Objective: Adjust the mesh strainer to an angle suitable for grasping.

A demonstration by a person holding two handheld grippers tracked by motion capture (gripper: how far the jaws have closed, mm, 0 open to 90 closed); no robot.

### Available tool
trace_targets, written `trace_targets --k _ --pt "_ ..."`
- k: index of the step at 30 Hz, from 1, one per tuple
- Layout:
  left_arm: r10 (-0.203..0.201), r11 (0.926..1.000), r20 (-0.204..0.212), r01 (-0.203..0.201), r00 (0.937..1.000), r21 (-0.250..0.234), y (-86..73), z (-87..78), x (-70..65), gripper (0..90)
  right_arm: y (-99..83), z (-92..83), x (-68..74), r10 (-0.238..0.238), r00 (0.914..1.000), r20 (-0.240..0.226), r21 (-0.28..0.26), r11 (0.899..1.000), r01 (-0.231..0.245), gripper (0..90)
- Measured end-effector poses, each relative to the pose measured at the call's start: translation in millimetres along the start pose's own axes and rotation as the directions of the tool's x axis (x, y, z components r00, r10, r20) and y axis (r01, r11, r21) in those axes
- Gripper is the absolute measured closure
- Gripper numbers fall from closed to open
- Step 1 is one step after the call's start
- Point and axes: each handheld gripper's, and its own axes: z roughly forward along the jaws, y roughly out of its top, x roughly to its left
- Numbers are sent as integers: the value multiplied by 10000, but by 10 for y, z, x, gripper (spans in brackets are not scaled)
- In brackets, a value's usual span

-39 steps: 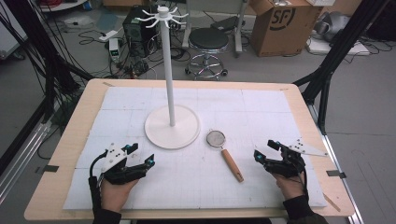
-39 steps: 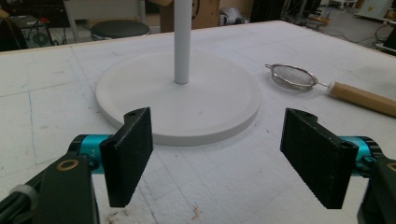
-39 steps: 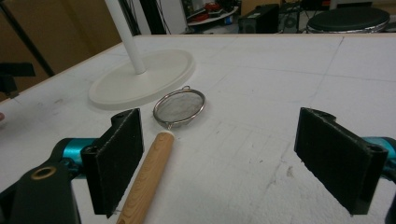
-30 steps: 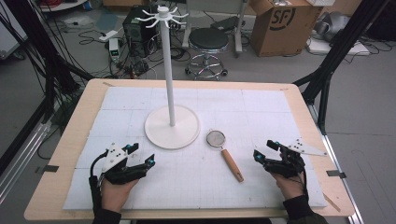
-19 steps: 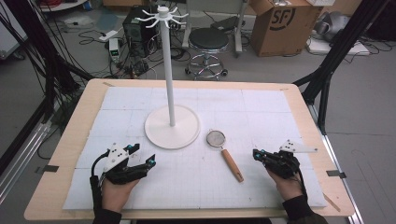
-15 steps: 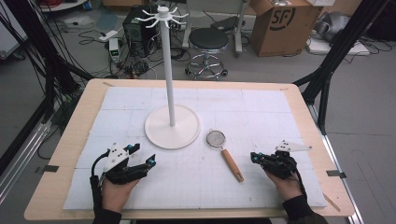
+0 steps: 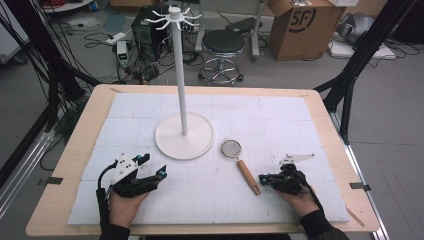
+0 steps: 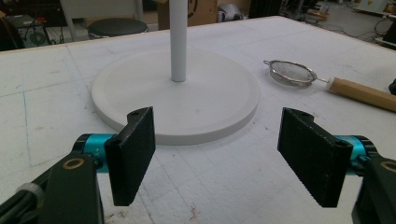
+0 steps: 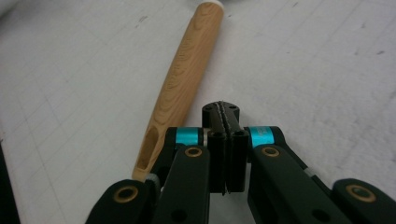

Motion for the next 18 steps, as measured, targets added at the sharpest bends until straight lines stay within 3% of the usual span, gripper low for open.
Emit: trace_targets --k 7,18 --pt "-39 10000 -43 40 10000 27 -4 7 3 282 24 95 167 -410 9979 -499 277 9987 424 900" --pt "-67 9999 -45 67 10000 80 -11 10 9 282 180 396 495 -1334 9847 -1117 604 9882 1407 900"
